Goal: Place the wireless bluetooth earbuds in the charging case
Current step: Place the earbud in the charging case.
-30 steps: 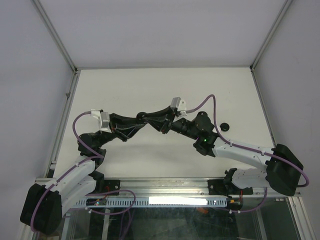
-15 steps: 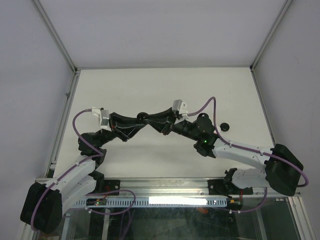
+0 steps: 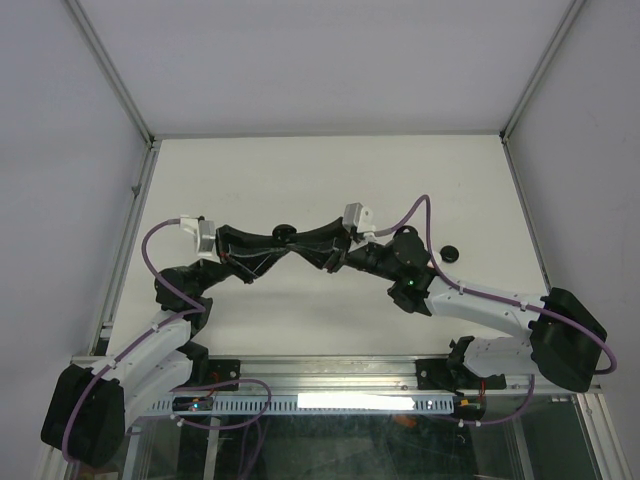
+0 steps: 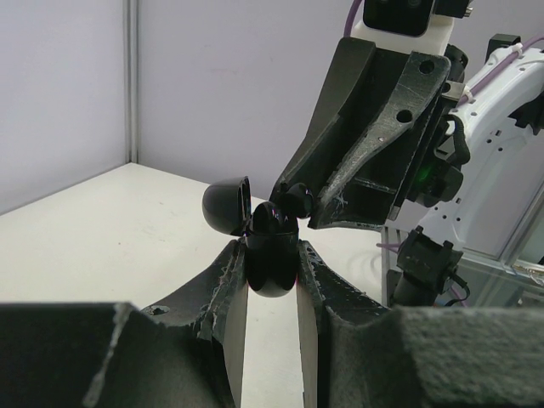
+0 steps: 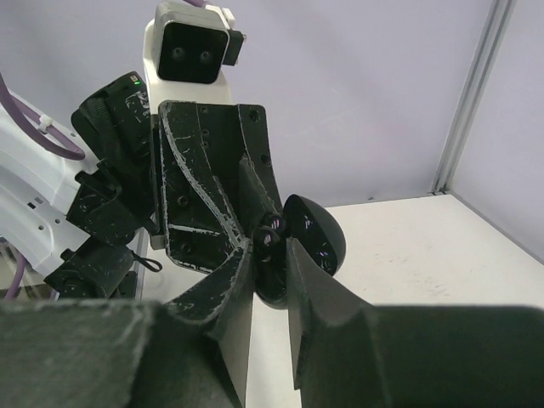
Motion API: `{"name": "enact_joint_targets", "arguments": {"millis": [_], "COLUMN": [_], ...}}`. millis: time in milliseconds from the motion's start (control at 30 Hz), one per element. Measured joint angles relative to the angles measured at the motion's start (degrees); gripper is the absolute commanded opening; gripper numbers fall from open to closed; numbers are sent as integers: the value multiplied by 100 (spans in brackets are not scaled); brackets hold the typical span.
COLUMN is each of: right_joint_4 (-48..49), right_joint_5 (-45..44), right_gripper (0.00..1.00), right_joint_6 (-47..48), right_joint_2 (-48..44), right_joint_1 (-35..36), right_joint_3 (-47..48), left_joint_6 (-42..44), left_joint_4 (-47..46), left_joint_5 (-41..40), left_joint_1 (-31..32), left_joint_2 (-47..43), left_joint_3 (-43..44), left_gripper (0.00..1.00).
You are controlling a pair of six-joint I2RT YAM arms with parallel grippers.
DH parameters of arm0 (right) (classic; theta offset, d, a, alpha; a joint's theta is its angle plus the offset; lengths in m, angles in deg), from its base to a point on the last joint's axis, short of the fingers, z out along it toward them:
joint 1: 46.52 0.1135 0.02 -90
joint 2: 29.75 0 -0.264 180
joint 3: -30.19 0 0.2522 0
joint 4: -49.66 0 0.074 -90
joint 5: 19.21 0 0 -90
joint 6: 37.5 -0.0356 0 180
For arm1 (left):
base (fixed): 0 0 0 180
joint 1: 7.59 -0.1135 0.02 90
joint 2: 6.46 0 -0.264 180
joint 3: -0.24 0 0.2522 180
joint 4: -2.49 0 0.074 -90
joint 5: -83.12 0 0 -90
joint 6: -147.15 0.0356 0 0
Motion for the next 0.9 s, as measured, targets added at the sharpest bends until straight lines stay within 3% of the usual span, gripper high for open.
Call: {"name": "enact_joint_targets", "arguments": {"millis": [267, 500, 900], "right_joint_4": [-131, -848, -1401], "right_joint_5": [107, -9, -337], "right_gripper": [38, 50, 50], "right_joint_6": [46, 175, 195], "right_joint_2": [-20, -470, -693], "right_joint_1": [13, 52, 61], "right_joint_3": [2, 2, 81], "left_joint_6": [13, 146, 334], "left_joint_4": [-15, -26, -13], "left_joint_5": [0, -37, -149], "left_joint_1": [-2, -2, -2], "left_joint_2": [0, -7, -35], "left_joint_3": [-57, -66, -66], "left_gripper": [10, 10, 10]}}
